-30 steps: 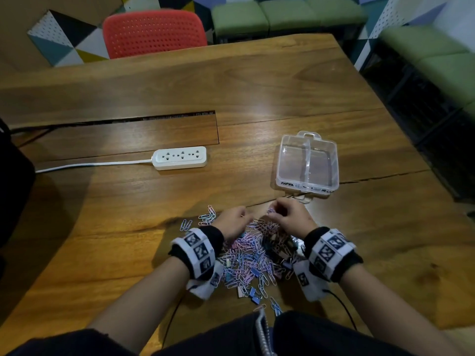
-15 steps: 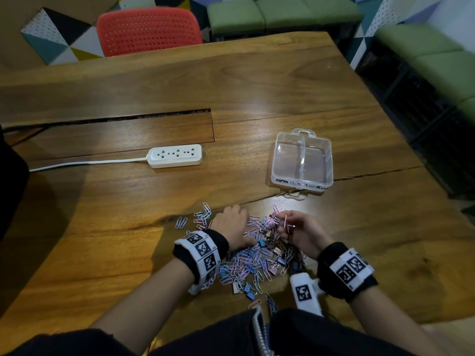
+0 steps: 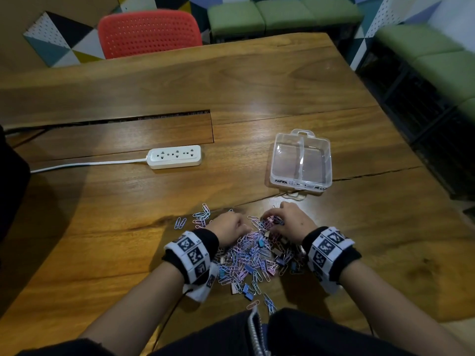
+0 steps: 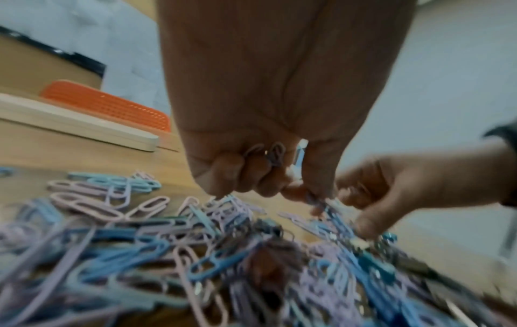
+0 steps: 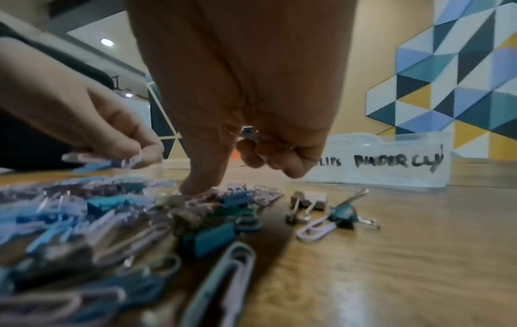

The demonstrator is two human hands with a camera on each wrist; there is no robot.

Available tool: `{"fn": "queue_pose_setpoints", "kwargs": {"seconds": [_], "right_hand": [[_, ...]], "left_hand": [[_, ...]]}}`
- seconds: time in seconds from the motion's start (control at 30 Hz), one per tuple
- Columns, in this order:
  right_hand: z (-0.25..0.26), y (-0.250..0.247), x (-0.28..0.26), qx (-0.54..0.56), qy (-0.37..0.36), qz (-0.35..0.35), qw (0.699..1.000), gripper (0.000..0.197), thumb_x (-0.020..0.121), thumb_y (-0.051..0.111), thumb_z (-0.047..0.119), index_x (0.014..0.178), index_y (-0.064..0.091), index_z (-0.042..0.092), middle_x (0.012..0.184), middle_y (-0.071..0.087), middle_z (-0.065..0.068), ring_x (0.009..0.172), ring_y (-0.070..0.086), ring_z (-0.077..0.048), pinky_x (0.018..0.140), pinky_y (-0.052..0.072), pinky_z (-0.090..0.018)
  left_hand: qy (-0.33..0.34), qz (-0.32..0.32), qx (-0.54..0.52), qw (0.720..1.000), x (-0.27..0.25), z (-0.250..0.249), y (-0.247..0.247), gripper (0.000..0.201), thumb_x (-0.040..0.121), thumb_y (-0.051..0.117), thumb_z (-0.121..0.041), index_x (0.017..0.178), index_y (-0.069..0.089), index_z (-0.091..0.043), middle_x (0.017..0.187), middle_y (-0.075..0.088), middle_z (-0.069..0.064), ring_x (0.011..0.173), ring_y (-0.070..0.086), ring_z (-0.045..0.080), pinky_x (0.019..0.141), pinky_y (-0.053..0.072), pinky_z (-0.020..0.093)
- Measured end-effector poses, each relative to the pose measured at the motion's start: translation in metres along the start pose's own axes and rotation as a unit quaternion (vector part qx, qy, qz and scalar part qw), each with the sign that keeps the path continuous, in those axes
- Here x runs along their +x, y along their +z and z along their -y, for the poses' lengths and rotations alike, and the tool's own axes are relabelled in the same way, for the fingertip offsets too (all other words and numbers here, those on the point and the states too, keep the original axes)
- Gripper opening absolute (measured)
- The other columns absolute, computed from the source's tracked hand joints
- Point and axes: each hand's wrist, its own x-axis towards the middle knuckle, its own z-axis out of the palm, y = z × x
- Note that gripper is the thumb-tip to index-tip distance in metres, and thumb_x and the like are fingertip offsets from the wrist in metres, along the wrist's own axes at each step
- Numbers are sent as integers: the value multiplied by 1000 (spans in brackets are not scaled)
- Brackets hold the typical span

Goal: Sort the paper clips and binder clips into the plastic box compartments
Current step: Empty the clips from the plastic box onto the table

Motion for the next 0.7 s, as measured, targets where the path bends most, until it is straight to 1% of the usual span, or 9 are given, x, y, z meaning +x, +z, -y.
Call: {"fn": "queue_pose_setpoints", "kwargs": {"seconds": [0.07, 0.17, 0.23, 0.33, 0.43, 0.47, 0.53, 0.6, 0.7], "right_hand": [[0, 0, 1, -16, -18, 9, 1000, 30, 82, 61, 23, 112, 59, 25, 94, 37, 4, 91, 40, -11, 77, 35, -21], [-2, 5, 4, -54, -55, -5, 997, 24, 86, 55, 26, 109, 59, 20, 101, 48, -2, 95, 45, -15, 78, 33, -20], [-5, 12, 4, -110, -82, -18, 990, 22, 89, 49, 24, 108, 57, 16, 106, 54, -4, 98, 46, -18, 78, 29, -21], [-12, 15, 5, -125, -89, -34, 988, 19, 90, 47, 19, 104, 57, 13, 105, 55, -4, 98, 48, -20, 79, 32, -23], [-17, 9, 7, -19, -73, -46, 996, 11, 88, 50, 15, 92, 59, 8, 92, 51, -3, 93, 50, -21, 76, 34, -21], [-18, 5, 6, 34, -61, -52, 996, 7, 88, 52, 14, 84, 57, 11, 87, 49, 0, 88, 50, -18, 72, 33, -19], [-21, -5, 5, 132, -28, -67, 989, 19, 88, 54, 15, 70, 47, 20, 79, 45, 5, 74, 46, -10, 64, 32, -15], [-24, -18, 7, 214, -2, -112, 970, 28, 87, 54, 13, 66, 42, 26, 75, 43, 8, 71, 44, -12, 62, 33, -16], [-25, -42, 10, 257, 26, -171, 951, 29, 89, 51, 12, 65, 42, 24, 70, 45, 6, 66, 44, -11, 58, 34, -14]], "left_hand": [[-17, 15, -80, 997, 2, 3, -5, 20, 94, 45, -31, 92, 52, -12, 78, 49, -3, 66, 47, 10, 59, 40, 22], [-30, 14, -174, 984, 9, 5, -10, 19, 95, 44, -31, 84, 49, -17, 72, 50, -5, 56, 44, 6, 46, 40, 12], [-39, 3, -239, 970, 16, 1, -17, 20, 95, 44, -28, 80, 49, -15, 69, 49, -4, 51, 41, 5, 37, 35, 8], [-49, 13, -351, 935, 29, -10, -31, 17, 93, 49, -25, 82, 52, -13, 67, 51, -1, 49, 42, 6, 40, 40, 11], [-41, 2, -404, 914, 47, -27, -47, 16, 92, 51, -22, 81, 54, -11, 70, 53, 1, 51, 46, 7, 43, 44, 11], [-34, -7, -406, 913, 54, -35, -52, 17, 92, 51, -22, 80, 55, -11, 69, 53, 1, 51, 47, 7, 44, 45, 11], [-26, -28, -413, 910, 68, -52, -62, 17, 91, 53, -20, 77, 54, -10, 67, 54, 1, 47, 50, 6, 45, 47, 12], [-27, -58, -442, 895, 83, -69, -68, 18, 90, 54, -16, 74, 52, -9, 67, 54, 3, 45, 54, 6, 48, 50, 14], [-32, -67, -470, 880, 105, -92, -70, 16, 92, 48, -4, 77, 52, -5, 73, 50, 6, 58, 54, 11, 47, 49, 13]]}}
